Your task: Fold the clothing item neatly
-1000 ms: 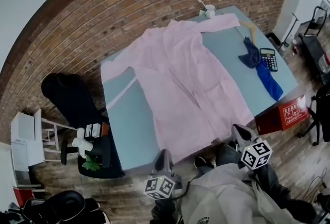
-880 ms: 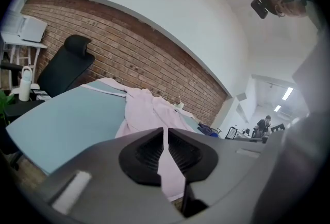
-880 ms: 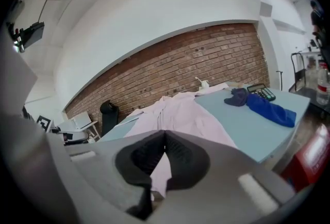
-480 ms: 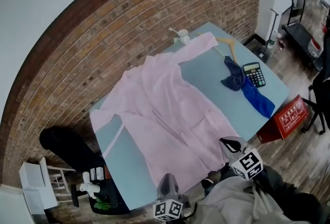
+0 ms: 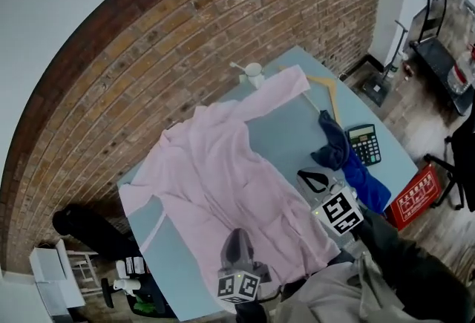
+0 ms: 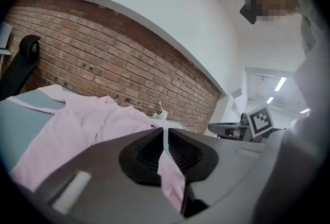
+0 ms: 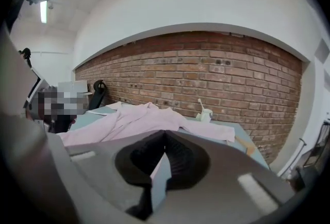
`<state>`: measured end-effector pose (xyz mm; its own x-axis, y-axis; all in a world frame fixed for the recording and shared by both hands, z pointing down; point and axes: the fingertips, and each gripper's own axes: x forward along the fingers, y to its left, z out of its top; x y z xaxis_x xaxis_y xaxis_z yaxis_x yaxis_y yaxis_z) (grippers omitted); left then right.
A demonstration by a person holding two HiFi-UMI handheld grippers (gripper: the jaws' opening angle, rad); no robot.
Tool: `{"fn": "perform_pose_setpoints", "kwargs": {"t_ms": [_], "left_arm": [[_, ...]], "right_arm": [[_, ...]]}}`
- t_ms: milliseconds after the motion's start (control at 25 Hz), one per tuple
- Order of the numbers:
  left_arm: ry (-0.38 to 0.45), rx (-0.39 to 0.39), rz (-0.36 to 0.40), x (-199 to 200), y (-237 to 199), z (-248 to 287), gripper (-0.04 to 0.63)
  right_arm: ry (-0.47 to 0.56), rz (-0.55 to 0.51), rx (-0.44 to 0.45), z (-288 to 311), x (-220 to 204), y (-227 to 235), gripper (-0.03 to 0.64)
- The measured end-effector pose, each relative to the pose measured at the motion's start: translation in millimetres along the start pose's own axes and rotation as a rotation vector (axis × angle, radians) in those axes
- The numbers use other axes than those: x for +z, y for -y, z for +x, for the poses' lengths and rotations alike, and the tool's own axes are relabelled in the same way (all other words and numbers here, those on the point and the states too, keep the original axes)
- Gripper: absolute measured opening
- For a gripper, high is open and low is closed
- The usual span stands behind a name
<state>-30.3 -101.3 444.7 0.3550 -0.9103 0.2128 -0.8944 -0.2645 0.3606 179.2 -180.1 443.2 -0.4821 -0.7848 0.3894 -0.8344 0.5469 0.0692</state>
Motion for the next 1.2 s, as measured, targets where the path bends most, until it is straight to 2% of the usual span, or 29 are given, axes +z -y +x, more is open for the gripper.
{"fn": "perform_pose_setpoints", "kwargs": {"t_ms": [240,600,680,760,800,920,1040,1080,1200], "left_arm": [[-0.007,0.042,-0.003,11,-2,62,0.036],[-0.066,0.067,-0.033,-1,-20,130,0.036],[-0.082,0.073,-0.049,-8,-24,138,0.036],[-0.102,0.08,-0.069,-15,-27,140,0.036],[-0.109,0.081,-0.078,-18,-28,141,0.037],[-0.118,0.088,-0.1,-23,-36,142,0.036],[-0.127,0.11,-0.116,-28,-43,138,0.037],[-0.13,0.119,-0.122,-30,-46,136,0.037],[-0.138,0.143,-0.137,-38,-54,130,0.037]], "right_arm": [[0.002,0.014,-0.001,57,15,59,0.0],[-0.136,-0.09,-0.083,151,-37,137,0.0],[-0.178,-0.144,-0.085,175,-49,159,0.002],[-0.228,-0.227,-0.09,197,-61,182,0.126],[-0.256,-0.272,-0.094,208,-66,195,0.157],[-0.369,-0.4,-0.076,242,-80,233,0.19],[-0.559,-0.544,0.066,264,-110,249,0.223],[-0.584,-0.576,0.1,270,-114,251,0.23],[-0.576,-0.614,0.119,284,-110,256,0.231]]}}
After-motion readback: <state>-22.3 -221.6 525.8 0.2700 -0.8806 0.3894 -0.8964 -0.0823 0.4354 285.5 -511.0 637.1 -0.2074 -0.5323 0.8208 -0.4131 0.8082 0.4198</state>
